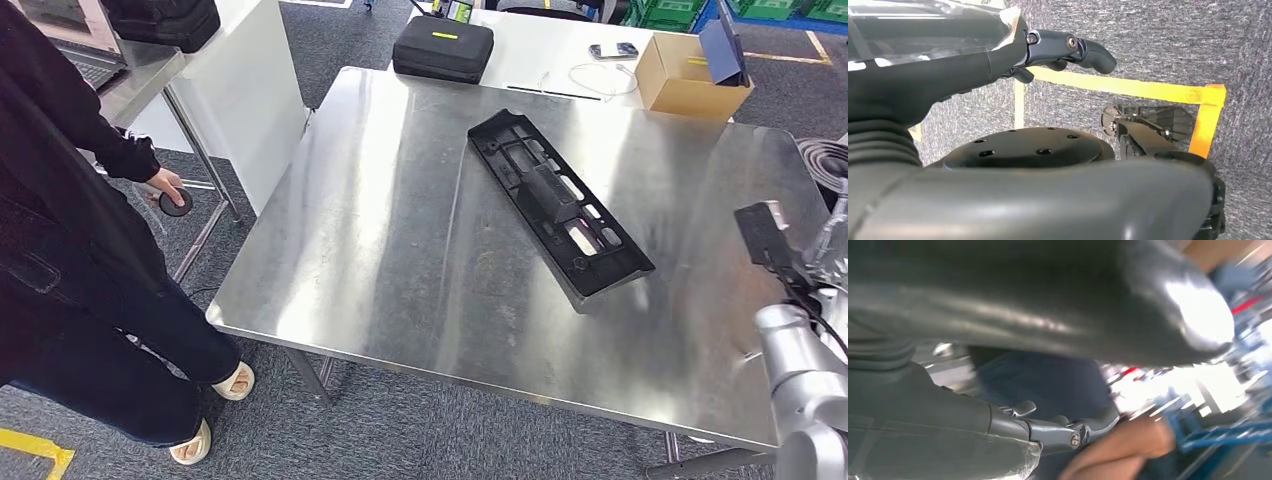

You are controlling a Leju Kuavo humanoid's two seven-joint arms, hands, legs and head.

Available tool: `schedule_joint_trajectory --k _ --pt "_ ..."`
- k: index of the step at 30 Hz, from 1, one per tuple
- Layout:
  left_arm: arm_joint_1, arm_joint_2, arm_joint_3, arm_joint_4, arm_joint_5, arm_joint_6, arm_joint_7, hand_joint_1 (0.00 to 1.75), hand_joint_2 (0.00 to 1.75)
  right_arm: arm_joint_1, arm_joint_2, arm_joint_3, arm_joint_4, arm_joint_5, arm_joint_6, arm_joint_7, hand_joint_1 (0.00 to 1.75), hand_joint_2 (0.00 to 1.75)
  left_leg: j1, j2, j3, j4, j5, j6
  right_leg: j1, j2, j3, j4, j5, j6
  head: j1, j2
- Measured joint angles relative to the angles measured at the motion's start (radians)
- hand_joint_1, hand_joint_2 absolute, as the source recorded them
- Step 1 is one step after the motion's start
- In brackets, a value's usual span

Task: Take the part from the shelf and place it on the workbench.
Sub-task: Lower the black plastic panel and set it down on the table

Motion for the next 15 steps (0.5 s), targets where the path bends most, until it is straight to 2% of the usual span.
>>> schedule_joint_trajectory --k 4,10,15 --pt "0.001 0.001 -0.007 0.0 0.007 -0.005 0.0 0.0 0.0 0.063 -0.06 -0.202 -0.024 0.015 -0.001 -0.044 0.0 0.0 -0.001 -0.002 0.0 0.0 -0.001 0.001 -0.001 -0.002 0.0 0.0 -0.001 0.002 0.0 0.0" --pt "0.007 0.005 -0.016 0.0 0.02 -0.008 0.002 0.0 0.0 0.203 -0.17 -0.516 -0.024 -0.112 0.0 -0.182 0.0 0.0 -0.002 -0.006 0.001 0.0 -0.004 0.004 -0.002 -0.008 0.004 -0.001 -0.005 0.007 0.0 0.0" --pt "0.007 0.007 -0.02 0.0 0.023 -0.008 0.003 0.0 0.0 0.264 -0.212 -0.634 -0.02 -0.125 -0.001 -0.192 0.0 0.0 -0.002 0.0 0.006 0.0 -0.008 0.004 -0.002 0.001 0.005 -0.001 -0.005 0.007 0.0 0.0"
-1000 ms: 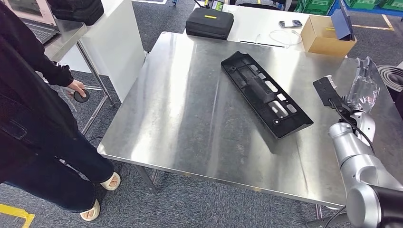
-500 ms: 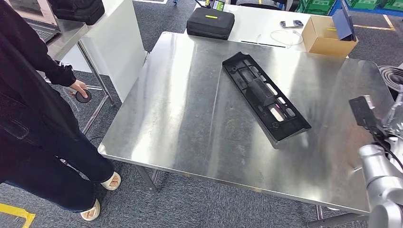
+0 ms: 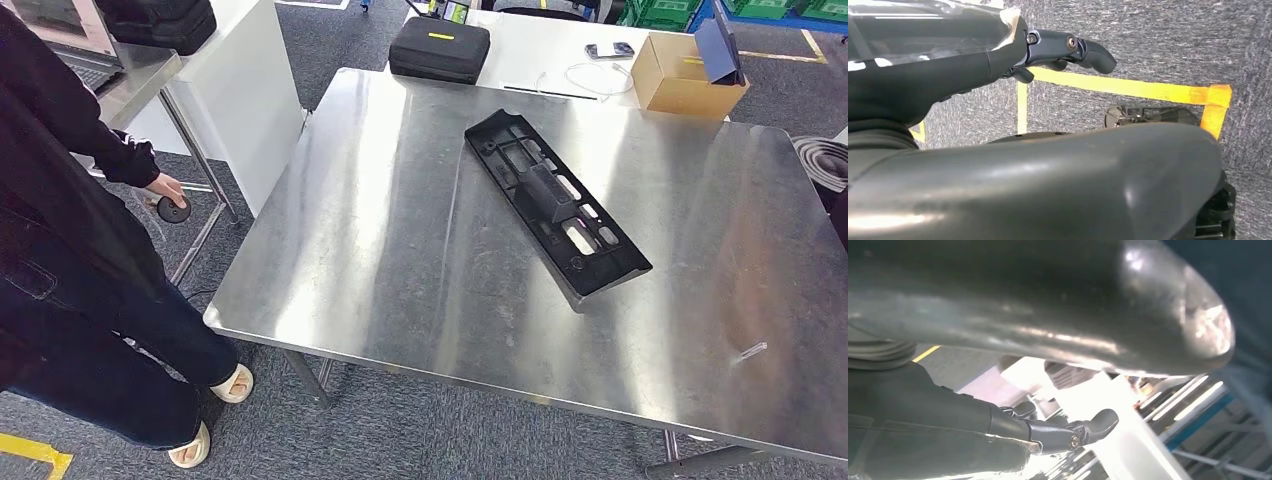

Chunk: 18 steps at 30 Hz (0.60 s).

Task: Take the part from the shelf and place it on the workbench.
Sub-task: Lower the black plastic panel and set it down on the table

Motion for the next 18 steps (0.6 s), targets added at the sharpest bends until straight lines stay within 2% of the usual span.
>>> schedule_joint_trajectory --k 4,8,10,12,15,18 --pt "0.001 0.001 -0.004 0.0 0.008 -0.002 0.003 0.0 0.0 0.084 -0.029 -0.08 0.0 -0.082 0.024 -0.016 0.0 0.0 0.0 -0.004 0.005 0.0 -0.002 0.003 0.0 -0.006 0.0 -0.001 -0.006 0.003 0.0 0.0" --pt "0.007 0.004 -0.007 0.0 0.018 -0.015 -0.002 0.0 0.0 0.193 -0.036 -0.183 -0.023 -0.305 0.187 -0.164 0.0 0.0 -0.001 -0.007 0.007 0.0 -0.004 0.005 0.0 -0.009 0.012 0.0 -0.008 0.003 0.0 0.0" --pt "0.008 0.005 -0.008 0.0 0.022 -0.017 -0.007 0.0 0.0 0.226 -0.027 -0.21 -0.058 -0.401 0.244 -0.204 0.0 0.0 -0.001 -0.005 0.008 0.0 -0.005 0.004 -0.001 -0.006 0.012 0.0 -0.008 0.003 0.0 0.0" --pt "0.008 0.007 -0.008 0.0 0.028 -0.016 -0.016 0.0 0.0 0.248 -0.024 -0.211 -0.092 -0.437 0.224 -0.167 0.0 0.0 -0.001 -0.003 0.01 0.0 -0.006 0.003 -0.001 -0.004 0.012 0.0 -0.008 0.003 0.001 0.0" --pt "0.008 0.007 -0.009 0.0 0.034 -0.017 -0.029 0.0 0.0 0.273 -0.032 -0.19 -0.107 -0.426 0.136 -0.083 0.0 0.0 -0.001 -0.002 0.011 0.0 -0.007 0.003 -0.001 -0.003 0.012 0.0 -0.009 0.003 0.001 0.0" --pt "0.008 0.006 -0.01 0.0 0.039 -0.019 -0.035 0.0 0.0 0.293 -0.025 -0.18 -0.088 -0.448 0.087 -0.088 0.0 0.0 -0.003 -0.002 0.011 0.001 -0.008 0.004 -0.002 -0.003 0.013 -0.002 -0.009 0.005 0.001 0.0"
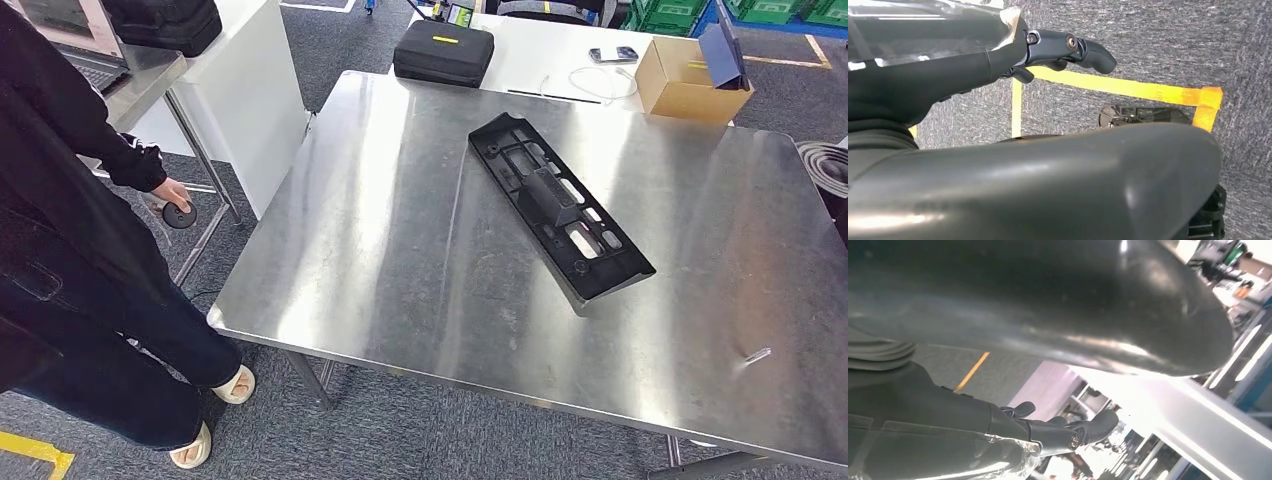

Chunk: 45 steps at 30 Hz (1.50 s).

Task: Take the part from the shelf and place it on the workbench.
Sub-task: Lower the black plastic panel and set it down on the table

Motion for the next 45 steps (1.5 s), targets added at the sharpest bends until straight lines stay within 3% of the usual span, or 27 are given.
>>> schedule_joint_trajectory --k 3,6,7,9,11,12,13,15,16,18,19,21,23,25,26,27,28,30,32,35,37,40,42,43,45 --pt "0.0 0.0 -0.004 0.0 0.004 -0.003 -0.001 0.0 0.0 0.024 0.024 0.0 0.033 -0.027 -0.019 -0.025 0.0 0.0 -0.007 0.0 0.001 0.003 -0.005 0.013 -0.006 0.0 0.004 -0.004 0.001 0.006 -0.001 0.0" --pt "0.0 0.0 -0.008 0.0 0.007 -0.004 0.007 0.0 0.0 0.051 0.052 -0.001 0.056 -0.043 -0.026 -0.04 0.0 0.0 -0.004 0.002 0.022 -0.027 0.01 0.028 -0.009 0.0 0.004 0.008 -0.009 0.01 0.0 0.0" --pt "0.0 0.0 -0.009 0.0 0.008 -0.004 0.01 0.0 0.0 0.058 0.062 -0.002 0.063 -0.047 -0.027 -0.043 0.0 0.0 -0.001 0.004 0.03 -0.04 0.016 0.033 -0.01 0.001 -0.009 0.039 -0.027 0.007 0.003 0.0" --pt "0.0 0.0 -0.009 0.0 0.009 -0.005 0.014 0.0 0.0 0.069 0.08 -0.003 0.075 -0.049 -0.03 -0.047 0.0 0.0 0.003 0.008 0.037 -0.052 0.022 0.037 -0.011 0.003 -0.064 0.157 -0.083 0.001 0.009 0.0" --pt "0.0 0.0 -0.009 0.0 0.011 -0.005 0.018 0.0 0.0 0.077 0.098 -0.003 0.087 -0.047 -0.033 -0.043 0.0 0.0 0.003 0.009 0.035 -0.051 0.022 0.035 -0.015 0.003 -0.11 0.256 -0.119 0.008 0.013 0.0" --pt "0.0 -0.001 -0.01 0.0 0.013 -0.005 0.019 0.0 0.0 0.08 0.105 -0.003 0.092 -0.044 -0.036 -0.041 0.0 0.0 0.004 0.009 0.034 -0.05 0.022 0.031 -0.019 0.003 -0.108 0.257 -0.116 0.018 0.013 0.0" --pt "0.001 -0.001 -0.01 0.0 0.014 -0.004 0.021 0.0 0.0 0.081 0.112 -0.003 0.096 -0.042 -0.038 -0.039 0.0 0.0 0.007 0.009 0.033 -0.047 0.021 0.026 -0.025 0.003 -0.084 0.216 -0.098 0.031 0.013 0.0" --pt "0.001 0.0 -0.01 0.001 0.016 -0.004 0.024 0.0 0.0 0.078 0.126 -0.003 0.103 -0.036 -0.045 -0.038 0.0 0.0 0.01 0.009 0.03 -0.034 0.013 0.007 -0.037 0.003 -0.009 0.083 -0.053 0.057 0.016 0.0" --pt "0.0 0.001 -0.01 0.001 0.016 -0.004 0.026 0.0 0.0 0.075 0.133 -0.003 0.106 -0.032 -0.049 -0.037 0.0 0.0 0.01 0.009 0.029 -0.025 0.007 -0.003 -0.039 0.005 0.018 0.037 -0.039 0.057 0.017 0.0" --pt "-0.001 0.004 -0.01 0.002 0.017 -0.004 0.029 0.0 0.0 0.07 0.149 -0.002 0.113 -0.025 -0.06 -0.033 0.0 0.0 0.007 0.01 0.028 -0.015 -0.001 -0.019 -0.035 0.007 0.029 0.021 -0.034 0.035 0.018 0.0" --pt "-0.001 0.003 -0.01 0.002 0.017 -0.004 0.03 0.0 0.0 0.068 0.153 -0.002 0.116 -0.022 -0.064 -0.031 0.0 0.0 0.008 0.01 0.028 -0.014 -0.001 -0.023 -0.035 0.007 0.028 0.023 -0.034 0.019 0.015 0.0" --pt "-0.001 0.003 -0.011 0.002 0.018 -0.003 0.031 0.0 0.0 0.065 0.159 -0.002 0.119 -0.018 -0.067 -0.028 0.0 0.0 0.01 0.011 0.024 -0.002 -0.013 -0.029 -0.034 0.006 0.024 0.029 -0.033 0.002 0.011 0.0" --pt "0.0 0.003 -0.011 0.002 0.018 -0.003 0.031 0.0 0.0 0.063 0.158 -0.002 0.12 -0.017 -0.068 -0.026 0.0 0.0 0.012 0.013 -0.01 0.081 -0.072 -0.033 -0.032 0.005 0.019 0.03 -0.028 -0.01 0.008 0.0" --pt "0.0 0.003 -0.012 0.002 0.018 -0.004 0.032 0.0 0.0 0.061 0.16 -0.002 0.122 -0.016 -0.069 -0.021 0.0 0.0 0.01 0.014 -0.07 0.217 -0.145 -0.031 -0.023 0.003 0.012 0.03 -0.025 -0.017 0.007 0.0" --pt "0.0 0.002 -0.012 0.002 0.018 -0.004 0.033 0.0 0.0 0.061 0.162 -0.002 0.124 -0.017 -0.07 -0.018 0.0 0.0 0.009 0.014 -0.09 0.265 -0.163 -0.027 -0.018 0.003 0.009 0.03 -0.023 -0.02 0.007 0.0" --pt "0.0 0.002 -0.013 0.002 0.017 -0.004 0.033 0.0 0.0 0.061 0.164 -0.002 0.126 -0.017 -0.072 -0.016 0.0 0.0 0.007 0.014 -0.094 0.279 -0.162 -0.02 -0.012 0.002 0.007 0.03 -0.022 -0.022 0.007 0.0" --pt "0.0 0.001 -0.013 0.002 0.017 -0.004 0.034 0.0 0.0 0.061 0.166 -0.002 0.127 -0.019 -0.073 -0.014 0.0 0.0 0.003 0.014 -0.077 0.252 -0.142 -0.01 -0.007 0.002 0.006 0.03 -0.021 -0.023 0.007 0.0" --pt "-0.001 0.002 -0.013 0.002 0.016 -0.004 0.036 0.0 0.0 0.063 0.17 -0.002 0.131 -0.026 -0.075 -0.013 0.0 0.0 -0.012 0.014 0.0 0.116 -0.083 0.021 -0.001 0.003 0.006 0.03 -0.019 -0.026 0.008 0.0" --pt "-0.003 0.004 -0.014 0.002 0.015 -0.004 0.039 0.0 0.0 0.065 0.176 -0.002 0.133 -0.032 -0.076 -0.013 0.0 0.0 -0.025 0.018 0.056 0.014 -0.049 0.041 0.006 0.002 0.006 0.03 -0.018 -0.027 0.009 0.0" --pt "-0.004 0.003 -0.016 0.002 0.013 -0.003 0.041 0.0 0.0 0.068 0.184 -0.002 0.138 -0.034 -0.078 -0.014 0.0 0.0 -0.031 0.022 0.063 -0.012 -0.036 0.042 0.009 -0.001 0.004 0.03 -0.013 -0.017 0.01 0.0" --pt "-0.005 0.002 -0.017 0.002 0.013 -0.003 0.041 0.0 0.0 0.07 0.185 -0.002 0.141 -0.033 -0.081 -0.012 0.0 0.0 -0.028 0.023 0.066 -0.032 -0.018 0.043 0.007 -0.001 -0.008 0.048 -0.028 -0.013 0.01 0.0" --pt "-0.005 -0.001 -0.02 0.002 0.012 -0.002 0.043 0.0 0.0 0.073 0.187 -0.002 0.146 -0.029 -0.085 0.0 0.0 0.0 -0.025 0.025 0.056 -0.043 -0.001 0.049 0.006 0.003 -0.067 0.195 -0.116 -0.018 0.017 0.0" --pt "-0.005 -0.004 -0.024 0.002 0.011 -0.003 0.045 0.0 0.0 0.079 0.197 -0.002 0.152 -0.026 -0.087 0.01 0.0 0.0 -0.024 0.025 0.045 -0.043 0.006 0.048 0.001 0.003 -0.089 0.276 -0.148 -0.009 0.018 0.0" --pt "-0.004 -0.006 -0.026 0.001 0.01 -0.003 0.046 0.0 0.0 0.083 0.201 -0.002 0.155 -0.024 -0.087 0.013 0.0 0.0 -0.023 0.025 0.041 -0.042 0.009 0.046 -0.003 0.003 -0.073 0.264 -0.14 0.002 0.018 0.0" --pt "-0.004 -0.008 -0.028 0.001 0.01 -0.002 0.047 0.0 0.0 0.086 0.205 -0.002 0.158 -0.022 -0.087 0.014 0.0 0.0 -0.022 0.024 0.034 -0.037 0.014 0.039 -0.015 0.003 0.008 0.137 -0.101 0.028 0.018 0.0"
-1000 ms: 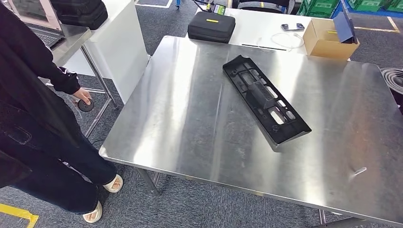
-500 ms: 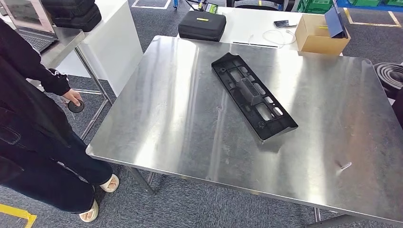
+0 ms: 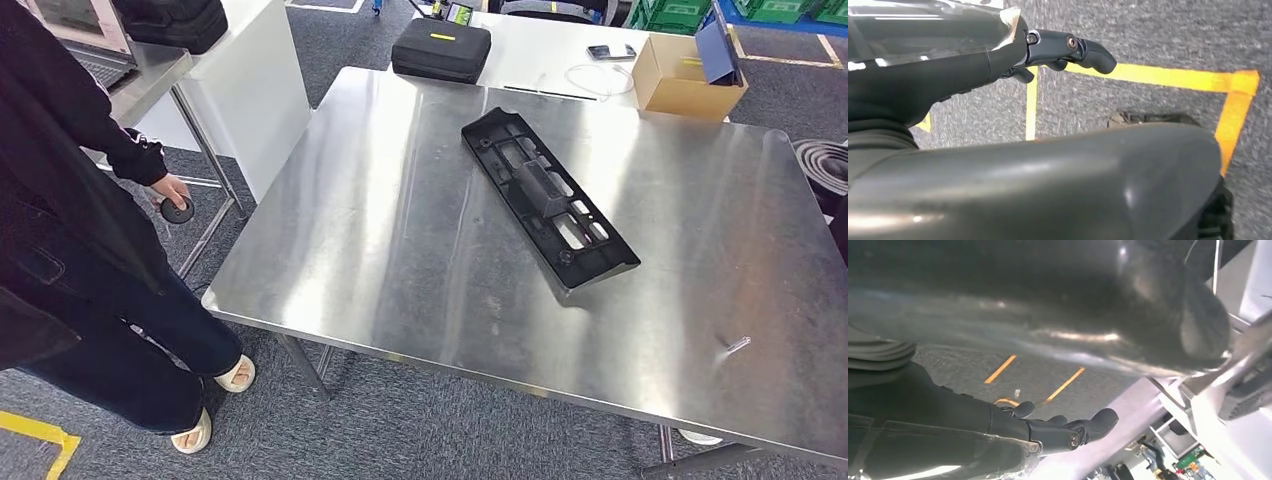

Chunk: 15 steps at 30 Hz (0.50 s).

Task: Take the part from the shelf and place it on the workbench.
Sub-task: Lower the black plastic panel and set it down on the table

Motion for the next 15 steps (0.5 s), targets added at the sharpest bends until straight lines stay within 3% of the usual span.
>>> schedule_joint_trajectory --k 2,4,6,8,10,11,12,13,15 --pt "-0.001 0.001 -0.002 0.0 -0.001 0.0 0.0 0.0 0.0 0.003 0.004 0.0 0.003 0.003 0.0 0.0 0.0 0.0 -0.002 -0.001 -0.006 0.009 0.002 -0.01 -0.001 0.007 0.066 -0.108 0.031 0.007 0.0 0.0" --pt "-0.002 0.001 -0.004 0.0 -0.001 0.0 0.0 0.0 0.0 0.007 0.01 0.0 0.006 0.006 -0.001 0.003 0.0 0.0 -0.006 -0.004 -0.013 0.02 0.005 -0.017 0.005 0.015 0.073 -0.124 0.036 -0.01 -0.002 0.0" --pt "-0.002 0.001 -0.005 0.0 -0.001 0.0 0.001 0.0 0.0 0.01 0.022 -0.001 0.01 0.01 -0.001 0.025 0.0 0.0 -0.004 -0.008 -0.022 0.033 -0.001 -0.025 -0.001 0.015 0.063 -0.124 0.036 -0.029 -0.003 0.0" --pt "-0.002 0.001 -0.007 0.0 -0.001 0.0 0.001 0.0 0.0 0.01 0.049 -0.002 0.014 0.017 -0.001 0.058 0.0 0.0 0.001 -0.008 -0.044 0.087 -0.051 -0.036 -0.005 0.012 0.053 -0.123 0.044 -0.049 -0.004 0.0" --pt "-0.002 0.0 -0.009 0.0 -0.001 0.0 0.001 0.0 0.0 0.013 0.091 -0.003 0.023 0.031 -0.001 0.092 0.0 0.0 0.008 -0.008 -0.087 0.206 -0.133 -0.046 0.001 0.009 0.044 -0.123 0.054 -0.067 -0.004 0.0" --pt "-0.001 -0.001 -0.01 0.0 -0.001 0.0 0.001 0.0 0.0 0.016 0.119 -0.007 0.029 0.046 -0.002 0.113 0.0 0.0 0.01 -0.008 -0.106 0.265 -0.163 -0.049 0.004 0.007 0.039 -0.122 0.059 -0.071 -0.004 0.0" --pt "-0.001 -0.001 -0.011 0.0 0.0 0.0 0.001 0.0 0.0 0.02 0.148 -0.014 0.033 0.067 -0.002 0.134 0.0 0.0 0.012 -0.008 -0.112 0.299 -0.174 -0.05 0.007 0.006 0.033 -0.122 0.063 -0.074 -0.004 0.0" --pt "-0.001 -0.002 -0.012 0.0 0.001 0.0 0.001 0.0 0.0 0.023 0.181 -0.025 0.038 0.097 -0.002 0.156 0.0 0.0 0.013 -0.008 -0.099 0.295 -0.163 -0.05 0.009 0.006 0.028 -0.122 0.067 -0.074 -0.004 0.0" --pt "-0.001 -0.002 -0.013 0.0 0.003 0.001 0.002 0.0 0.0 0.028 0.239 -0.053 0.043 0.153 -0.002 0.192 0.0 0.0 0.013 -0.009 -0.021 0.183 -0.107 -0.042 0.012 0.006 0.024 -0.122 0.073 -0.071 -0.004 0.0"
